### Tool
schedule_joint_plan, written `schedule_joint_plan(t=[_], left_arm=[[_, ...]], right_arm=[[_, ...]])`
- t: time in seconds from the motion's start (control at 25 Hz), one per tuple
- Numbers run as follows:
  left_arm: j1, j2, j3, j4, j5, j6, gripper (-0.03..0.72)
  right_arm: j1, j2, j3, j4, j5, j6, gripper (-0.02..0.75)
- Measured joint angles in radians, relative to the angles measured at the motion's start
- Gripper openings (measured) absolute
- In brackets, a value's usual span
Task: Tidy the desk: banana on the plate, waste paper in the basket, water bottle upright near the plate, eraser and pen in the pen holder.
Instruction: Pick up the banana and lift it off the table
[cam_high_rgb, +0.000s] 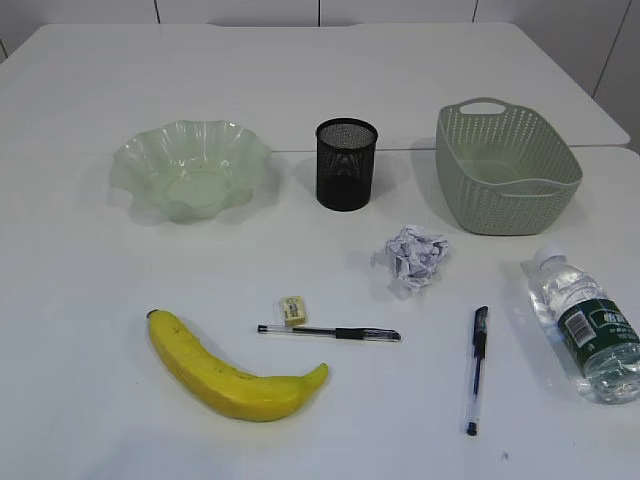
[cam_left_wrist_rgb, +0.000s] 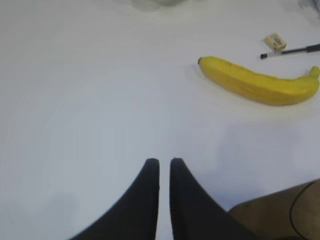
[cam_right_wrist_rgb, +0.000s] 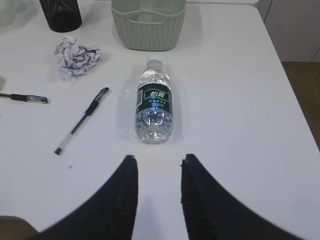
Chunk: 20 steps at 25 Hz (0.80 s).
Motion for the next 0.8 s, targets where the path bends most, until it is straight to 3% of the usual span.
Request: schedule_joint_plan(t=[0.2, 0.44, 0.56, 0.8], left_arm=[[0.000, 0.070, -0.186, 0.011, 0.033, -0.020, 0.134], [-0.031, 0.279, -0.421, 0.055, -0.028, -0.033, 0.423], [-0.033, 0.413, -0.521, 0.061, -0.046, -0.034, 0.470], [-0.101, 0.632, -0.621, 0.067, -0.048, -0.037, 0.482]], right_arm=[[0.000, 0.118, -0.123, -0.019, 0.016, 0.004, 0.293], [0.000, 0.344, -0.283, -0.096, 0.051, 0.025, 0.302], [0.000, 0.467, -0.337, -0.116, 0.075, 0.049, 0.303], [0.000, 0.665, -0.401, -0.079, 0.099, 0.069, 0.305]])
